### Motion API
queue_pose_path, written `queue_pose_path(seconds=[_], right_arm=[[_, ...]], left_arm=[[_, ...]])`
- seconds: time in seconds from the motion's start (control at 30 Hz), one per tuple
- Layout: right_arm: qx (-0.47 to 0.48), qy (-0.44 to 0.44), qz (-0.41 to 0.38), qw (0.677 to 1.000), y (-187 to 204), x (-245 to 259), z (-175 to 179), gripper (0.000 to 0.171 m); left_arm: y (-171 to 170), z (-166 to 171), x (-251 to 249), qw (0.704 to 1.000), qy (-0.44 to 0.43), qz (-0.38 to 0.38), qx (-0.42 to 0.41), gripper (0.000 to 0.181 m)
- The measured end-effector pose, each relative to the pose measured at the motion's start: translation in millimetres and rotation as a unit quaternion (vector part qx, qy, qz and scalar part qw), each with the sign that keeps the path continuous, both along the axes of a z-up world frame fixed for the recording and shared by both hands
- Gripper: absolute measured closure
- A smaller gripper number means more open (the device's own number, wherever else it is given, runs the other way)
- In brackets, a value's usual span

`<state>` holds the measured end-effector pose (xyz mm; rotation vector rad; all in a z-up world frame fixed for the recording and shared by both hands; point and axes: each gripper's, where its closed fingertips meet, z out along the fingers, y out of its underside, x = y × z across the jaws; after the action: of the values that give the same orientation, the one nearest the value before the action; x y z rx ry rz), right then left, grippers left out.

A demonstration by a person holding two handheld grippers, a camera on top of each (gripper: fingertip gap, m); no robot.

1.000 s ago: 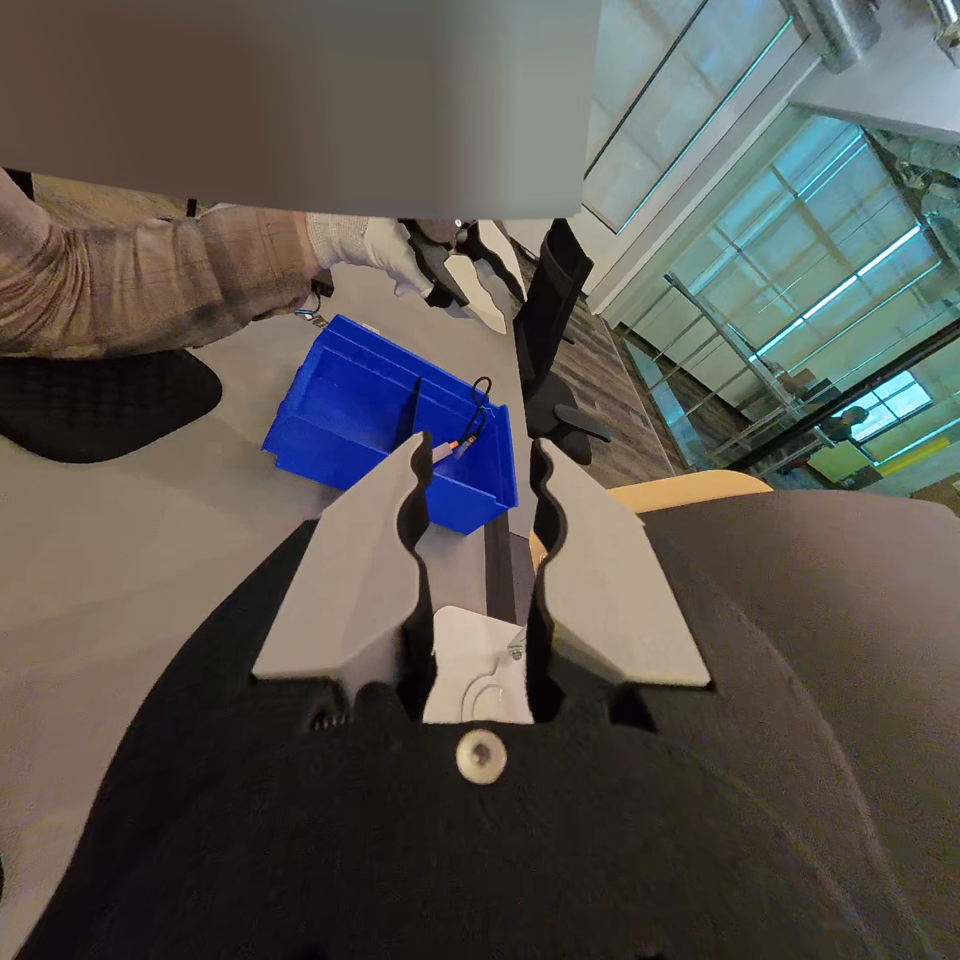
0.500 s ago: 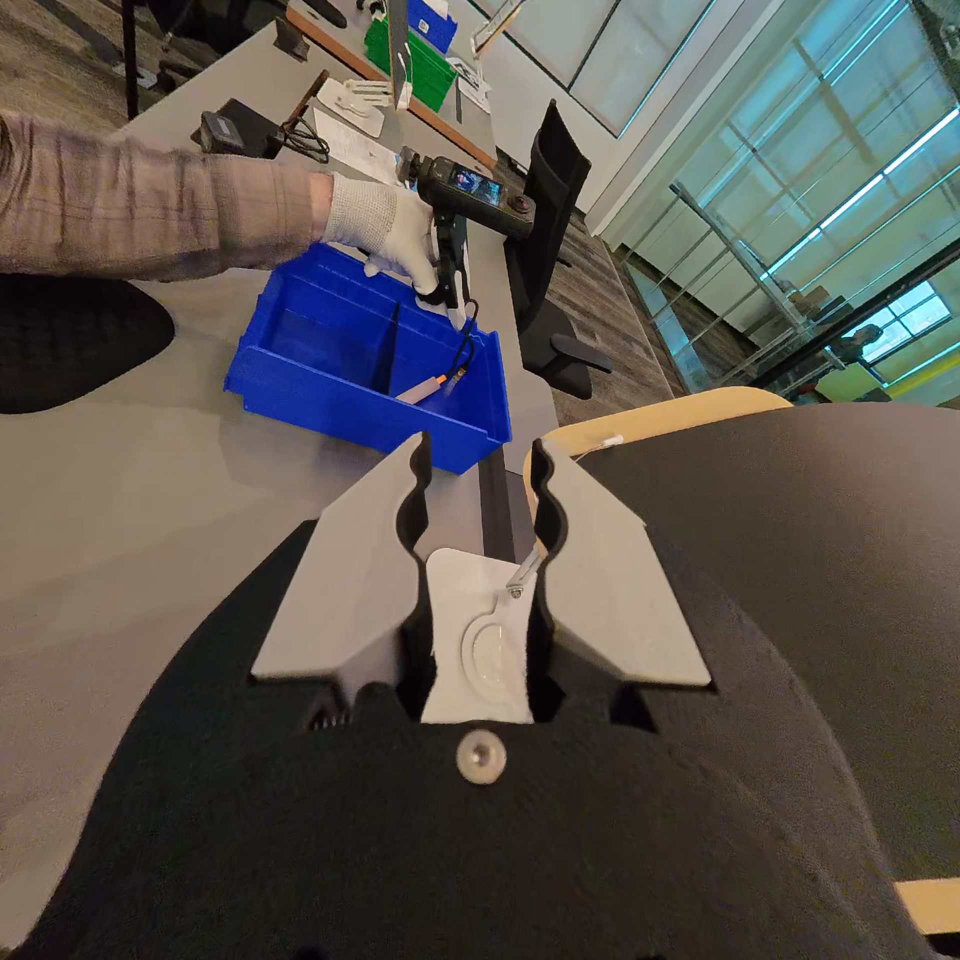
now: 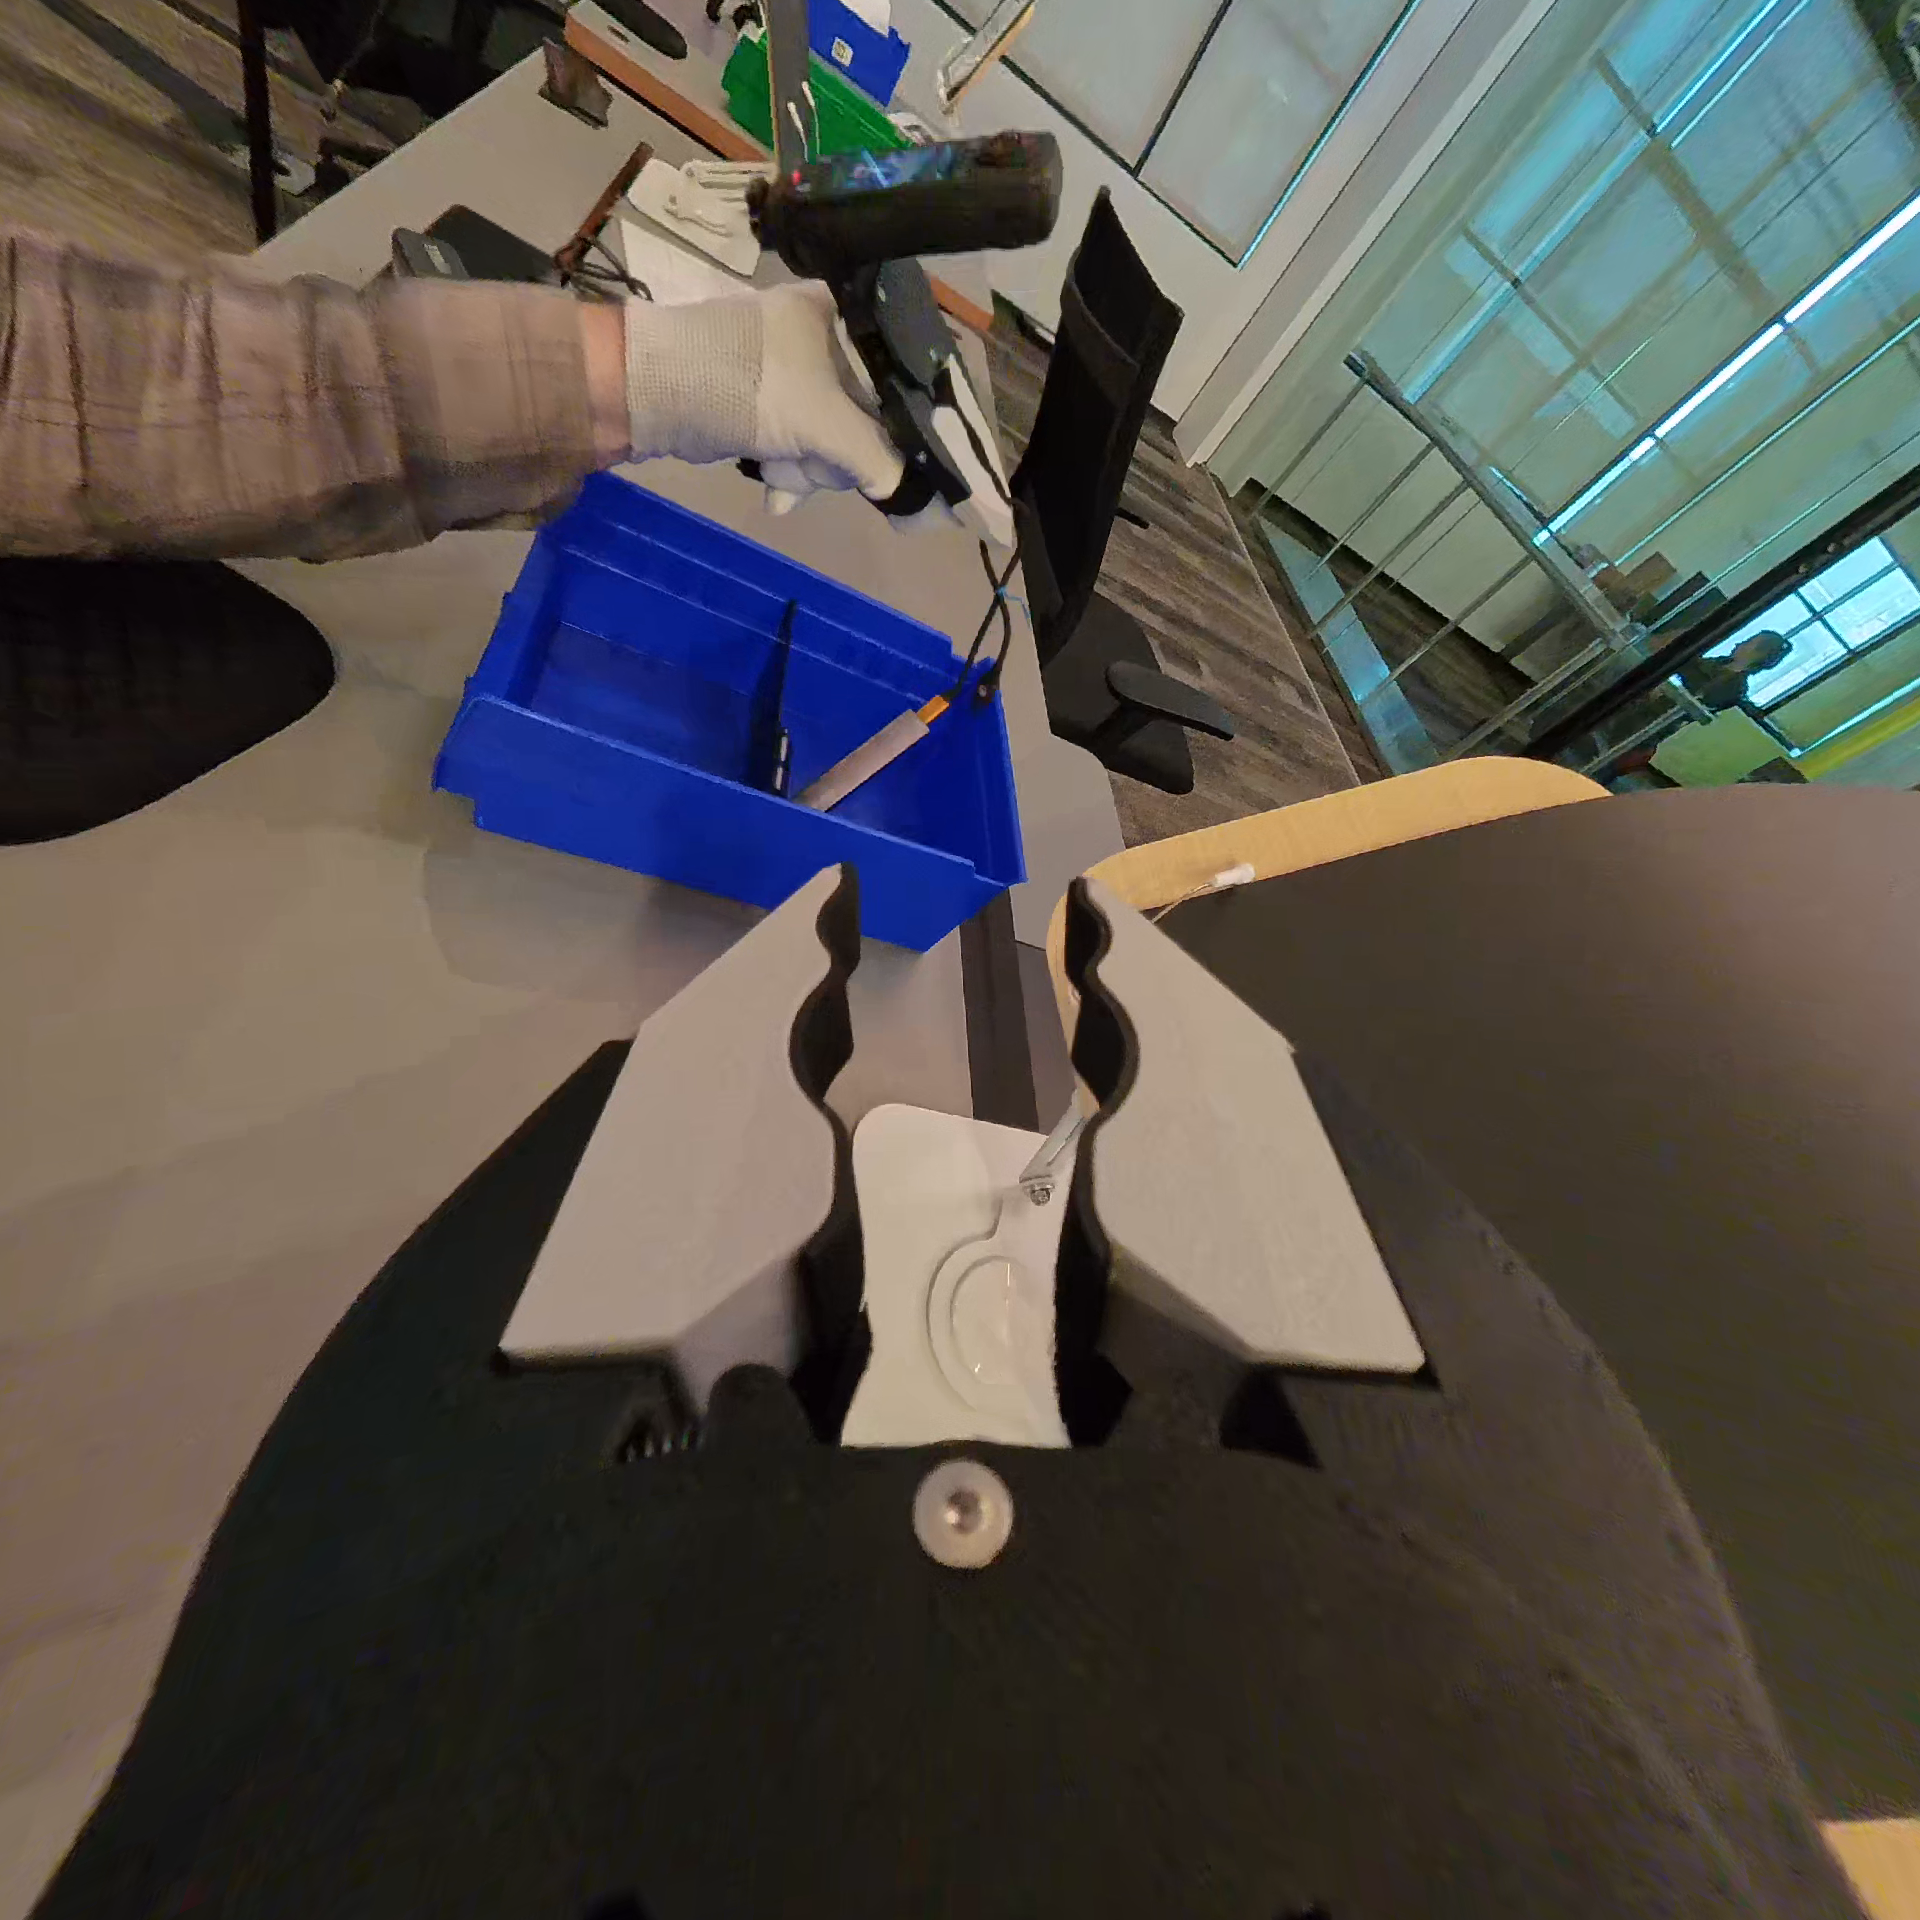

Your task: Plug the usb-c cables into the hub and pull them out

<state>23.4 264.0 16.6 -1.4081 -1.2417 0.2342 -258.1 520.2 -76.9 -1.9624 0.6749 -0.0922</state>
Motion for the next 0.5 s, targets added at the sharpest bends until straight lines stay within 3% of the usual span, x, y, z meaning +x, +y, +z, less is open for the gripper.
queue_pose_path(seconds=[0.3,0.5], right_arm=[[-0.033,0.052,0.045,0.997,14,-46,1,0.120],[-0.072,0.092,0.043,0.992,41,-84,-14,0.112]], left_arm=[[-71,141,55,0.982,0.012,-0.115,0.151,0.177],[-131,207,104,0.956,0.058,-0.219,0.184,0.177]])
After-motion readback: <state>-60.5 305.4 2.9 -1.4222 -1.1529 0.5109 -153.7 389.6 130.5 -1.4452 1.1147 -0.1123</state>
